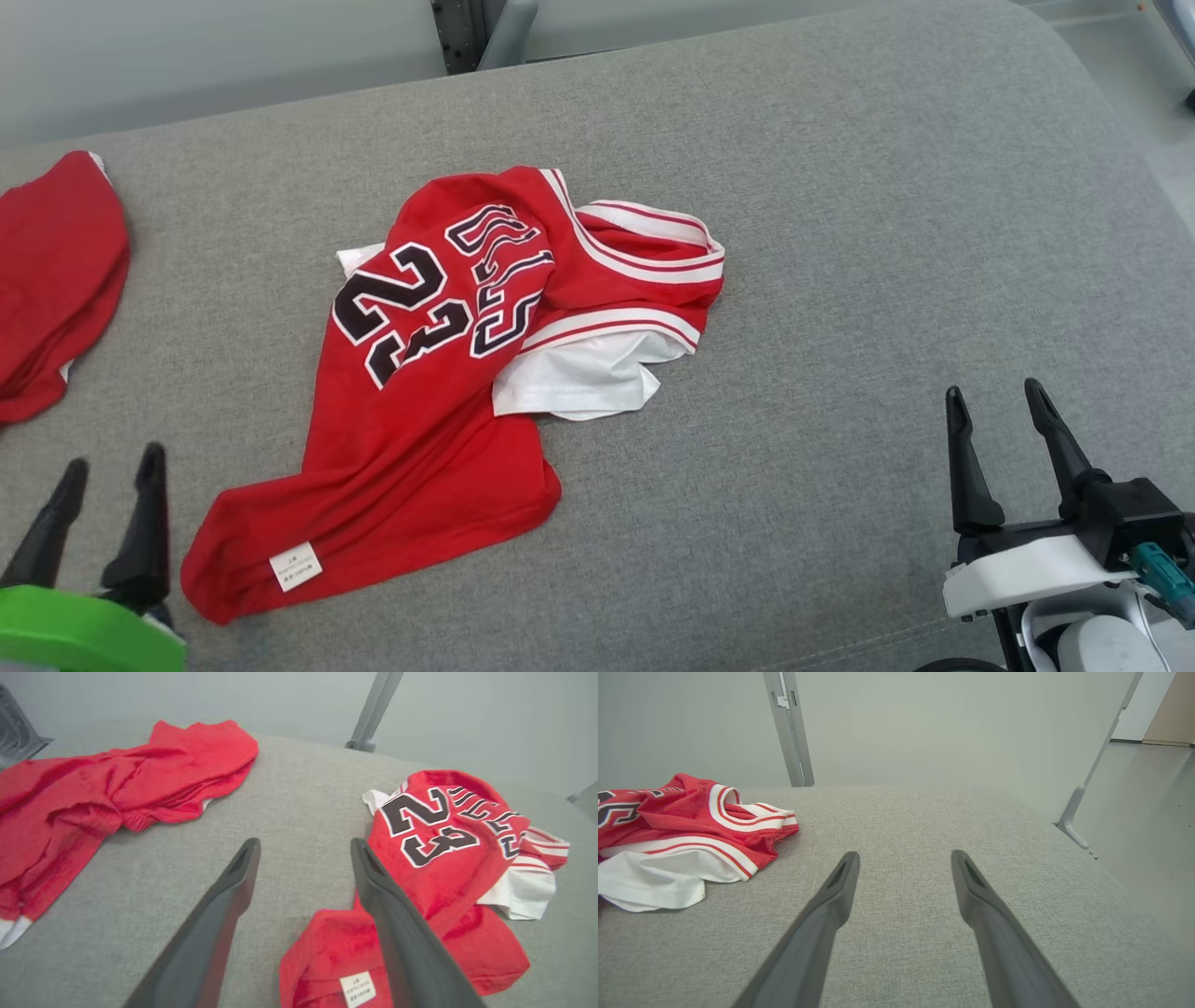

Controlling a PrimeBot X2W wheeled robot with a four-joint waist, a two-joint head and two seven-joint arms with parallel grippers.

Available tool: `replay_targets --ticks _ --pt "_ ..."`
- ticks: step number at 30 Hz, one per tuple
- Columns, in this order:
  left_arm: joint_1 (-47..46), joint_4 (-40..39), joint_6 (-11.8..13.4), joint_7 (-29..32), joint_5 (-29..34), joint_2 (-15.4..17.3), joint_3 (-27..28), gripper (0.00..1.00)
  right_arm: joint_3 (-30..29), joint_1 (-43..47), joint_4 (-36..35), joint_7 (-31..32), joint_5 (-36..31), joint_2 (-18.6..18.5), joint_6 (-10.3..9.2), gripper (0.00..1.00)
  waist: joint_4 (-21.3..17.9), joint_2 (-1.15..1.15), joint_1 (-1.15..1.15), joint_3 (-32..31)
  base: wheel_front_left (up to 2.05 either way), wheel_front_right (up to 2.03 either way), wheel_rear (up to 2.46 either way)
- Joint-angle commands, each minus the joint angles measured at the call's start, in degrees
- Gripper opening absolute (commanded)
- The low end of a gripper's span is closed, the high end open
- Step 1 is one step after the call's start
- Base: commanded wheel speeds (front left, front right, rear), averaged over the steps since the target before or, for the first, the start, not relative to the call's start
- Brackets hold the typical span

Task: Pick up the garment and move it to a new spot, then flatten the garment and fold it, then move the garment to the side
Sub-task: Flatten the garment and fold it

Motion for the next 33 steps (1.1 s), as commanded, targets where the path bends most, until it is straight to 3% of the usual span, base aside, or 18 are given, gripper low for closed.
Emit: replay_targets --ticks 1,4,7,10,14,19,22,26,33 --pt "-1.96 -2.36 -0.64 -0.65 1.68 -0.35 -1.83 1.00 -0.01 0.26 -0.51 -0.17 0.04 -0.08 -0.08 1.00 -0.14 0.00 0.00 0.15 0.00 0.00 0.00" --pt "-6.58 -4.86 -2.78 0.31 4.87 -2.62 -9.22 1.00 0.37 -0.43 -0.79 -0.17 -0.11 -0.09 -0.08 1.00 -0.42 0.00 0.00 0.46 0.00 0.00 0.00" --pt "-12.94 -2.13 -4.89 3.01 9.56 -5.89 -18.69 1.00 1.04 -1.08 -1.05 -0.17 0.02 -0.09 -0.08 1.00 -1.18 0.00 0.00 0.93 0.00 0.00 0.00" --pt "-19.74 4.19 -7.01 6.01 11.81 -11.48 -26.53 1.00 1.50 -1.23 -1.45 -0.18 0.26 -0.09 -0.08 1.00 -2.12 0.00 0.00 1.61 0.00 0.00 0.00" --pt "-28.09 16.12 -8.93 8.74 14.05 -17.63 -32.32 1.00 1.94 -1.48 -1.58 -0.17 0.40 -0.08 -0.08 1.00 -4.08 0.00 0.00 2.48 0.00 0.00 0.00" --pt "-35.44 27.79 -7.98 7.86 15.87 -22.36 -33.18 1.00 1.73 -1.53 -1.86 -0.17 1.04 -0.09 -0.08 1.00 -7.23 0.00 0.00 3.31 0.00 0.00 0.00" --pt "-38.14 31.27 -8.54 7.27 16.58 -23.34 -33.61 1.00 1.69 -0.47 -1.75 -0.17 0.99 -0.06 -0.08 1.00 -8.30 0.00 0.00 3.37 0.00 0.00 0.00" --pt "-39.80 34.45 -9.28 7.07 17.15 -23.81 -34.43 1.00 1.64 -0.19 -1.56 -0.17 1.31 -0.06 -0.08 1.00 -9.07 0.00 0.00 3.26 0.00 0.00 0.00" --pt "-41.03 38.12 -8.16 6.89 19.78 -22.74 -35.64 1.00 1.84 -0.21 -1.31 -0.17 1.64 -0.08 -0.08 1.00 -9.28 0.00 0.00 2.86 0.00 0.00 0.00"
